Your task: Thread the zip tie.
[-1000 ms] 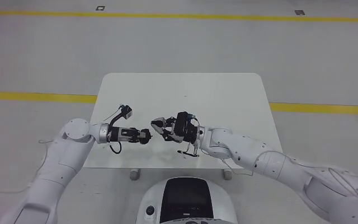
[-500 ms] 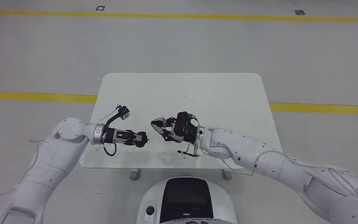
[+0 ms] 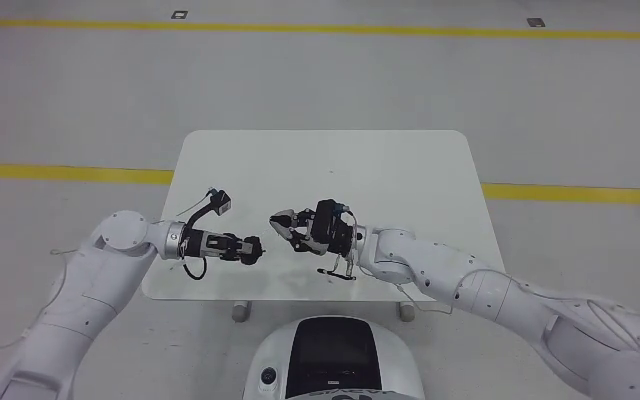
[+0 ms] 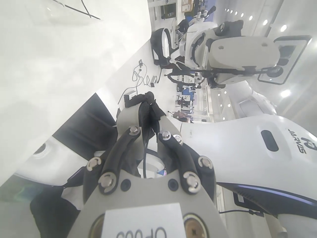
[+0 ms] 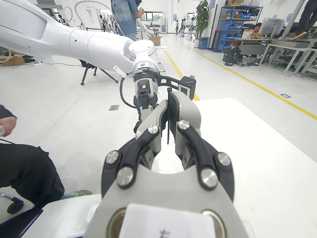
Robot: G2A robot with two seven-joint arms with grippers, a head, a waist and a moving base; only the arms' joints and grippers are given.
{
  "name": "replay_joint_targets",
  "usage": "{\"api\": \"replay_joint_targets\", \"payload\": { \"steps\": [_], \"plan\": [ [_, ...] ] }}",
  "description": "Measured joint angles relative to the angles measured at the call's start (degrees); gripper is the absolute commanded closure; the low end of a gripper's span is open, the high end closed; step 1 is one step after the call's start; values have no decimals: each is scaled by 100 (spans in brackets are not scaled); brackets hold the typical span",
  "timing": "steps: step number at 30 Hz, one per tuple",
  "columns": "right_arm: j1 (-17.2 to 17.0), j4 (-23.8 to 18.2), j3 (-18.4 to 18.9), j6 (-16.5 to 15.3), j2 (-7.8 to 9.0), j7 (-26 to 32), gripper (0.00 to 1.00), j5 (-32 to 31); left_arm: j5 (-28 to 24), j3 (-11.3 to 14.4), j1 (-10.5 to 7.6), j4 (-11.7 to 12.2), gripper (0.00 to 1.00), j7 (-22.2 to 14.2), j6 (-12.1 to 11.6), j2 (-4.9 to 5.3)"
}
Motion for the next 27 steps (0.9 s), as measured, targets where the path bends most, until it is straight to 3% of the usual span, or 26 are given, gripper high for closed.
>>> {"api": "replay_joint_targets", "payload": {
  "steps": [19, 22, 27],
  "plan": [
    [0, 0, 0, 0, 0, 0, 100, 0, -9, 24, 22, -51, 100, 66, 30, -7],
    [0, 0, 0, 0, 0, 0, 100, 0, 75, 6, 23, 53, 100, 191, 45, 5],
    [0, 0, 0, 0, 0, 0, 100, 0, -26, -30, 77, 59, 100, -8, -2, 48]
  ]
}}
